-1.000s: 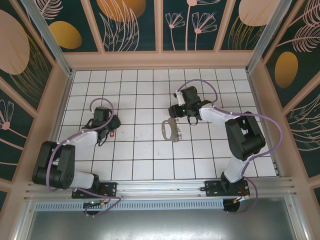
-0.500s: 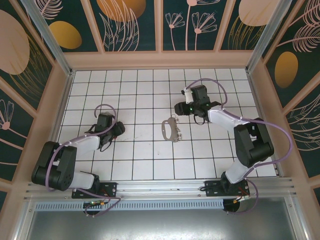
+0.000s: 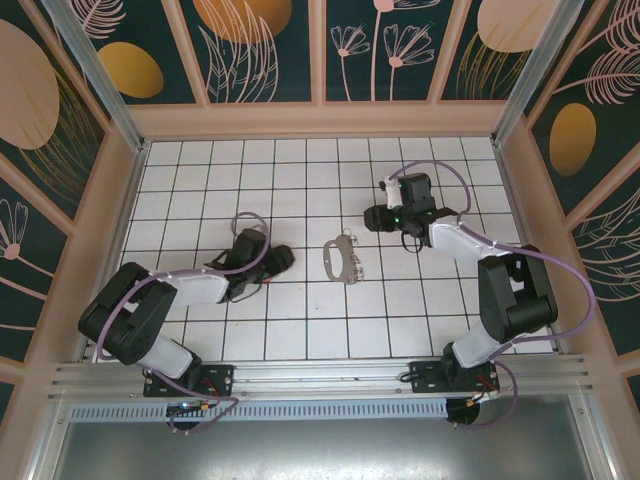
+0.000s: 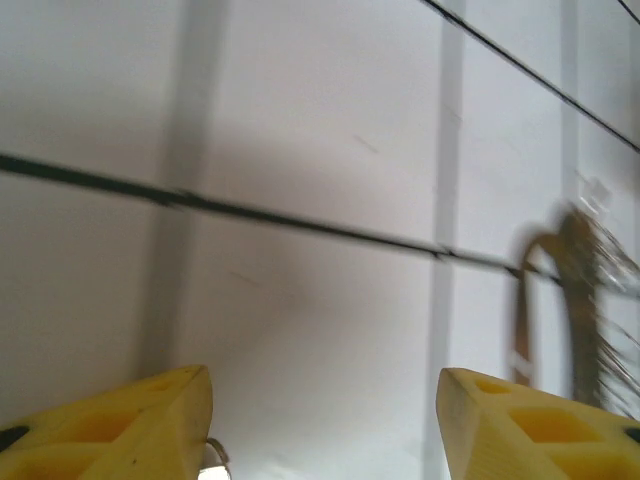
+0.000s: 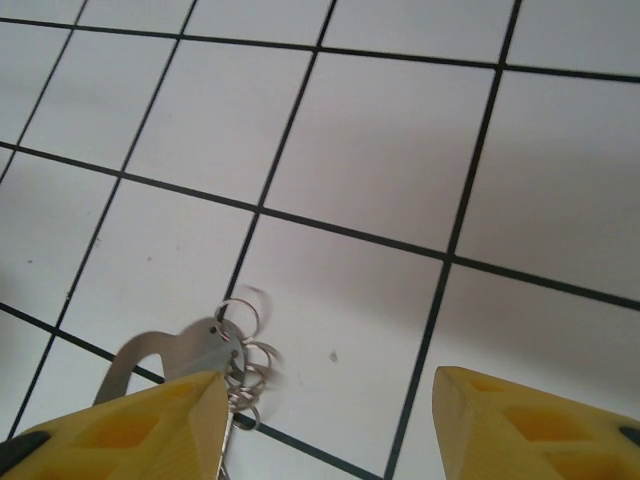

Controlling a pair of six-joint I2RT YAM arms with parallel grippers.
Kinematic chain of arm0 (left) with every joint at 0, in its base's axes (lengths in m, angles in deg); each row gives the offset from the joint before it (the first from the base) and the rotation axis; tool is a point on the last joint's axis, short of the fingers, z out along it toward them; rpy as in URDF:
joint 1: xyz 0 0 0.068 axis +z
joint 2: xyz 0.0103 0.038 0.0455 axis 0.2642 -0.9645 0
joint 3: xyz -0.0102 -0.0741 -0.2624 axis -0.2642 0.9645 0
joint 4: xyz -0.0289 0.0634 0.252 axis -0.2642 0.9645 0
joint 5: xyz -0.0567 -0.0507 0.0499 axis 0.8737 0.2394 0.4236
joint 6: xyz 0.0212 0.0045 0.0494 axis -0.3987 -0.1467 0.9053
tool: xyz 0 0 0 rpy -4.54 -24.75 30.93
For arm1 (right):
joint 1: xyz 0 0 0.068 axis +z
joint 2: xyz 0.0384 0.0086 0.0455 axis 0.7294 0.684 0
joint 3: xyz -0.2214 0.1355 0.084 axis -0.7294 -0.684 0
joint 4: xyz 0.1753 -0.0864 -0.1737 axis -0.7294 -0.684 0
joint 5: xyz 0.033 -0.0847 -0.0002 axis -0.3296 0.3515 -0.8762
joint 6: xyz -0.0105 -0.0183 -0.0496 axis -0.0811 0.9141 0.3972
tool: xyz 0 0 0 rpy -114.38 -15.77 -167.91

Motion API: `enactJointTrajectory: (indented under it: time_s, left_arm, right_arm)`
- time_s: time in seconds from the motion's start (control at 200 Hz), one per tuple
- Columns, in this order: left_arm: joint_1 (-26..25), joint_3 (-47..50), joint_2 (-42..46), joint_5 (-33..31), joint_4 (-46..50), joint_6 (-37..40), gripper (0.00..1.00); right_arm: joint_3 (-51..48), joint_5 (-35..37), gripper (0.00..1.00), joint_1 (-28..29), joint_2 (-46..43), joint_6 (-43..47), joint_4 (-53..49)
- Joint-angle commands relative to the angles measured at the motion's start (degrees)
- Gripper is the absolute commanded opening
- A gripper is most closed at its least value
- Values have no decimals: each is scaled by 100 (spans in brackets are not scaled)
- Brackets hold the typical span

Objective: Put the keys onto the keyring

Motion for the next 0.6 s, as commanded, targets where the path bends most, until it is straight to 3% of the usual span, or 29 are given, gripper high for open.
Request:
enactJointTrajectory:
  time_s: [0.0, 0.19, 0.335, 0.596]
  left_arm:
    - [-164, -290, -4, 423, -257, -401, 60]
    - [-166, -750, 346, 94, 587, 135, 62]
    - [-141, -1029, 574, -274, 1241, 633, 62]
    - [-4, -710, 811, -122, 1166, 863, 62]
  right_arm:
    - [-114, -1, 56, 7, -141, 74, -124]
    - [-31, -149, 55, 36, 94, 128, -152]
    - [312, -340, 49, 196, 563, 287, -314]
    - [1154, -373, 40, 389, 1463, 647, -768]
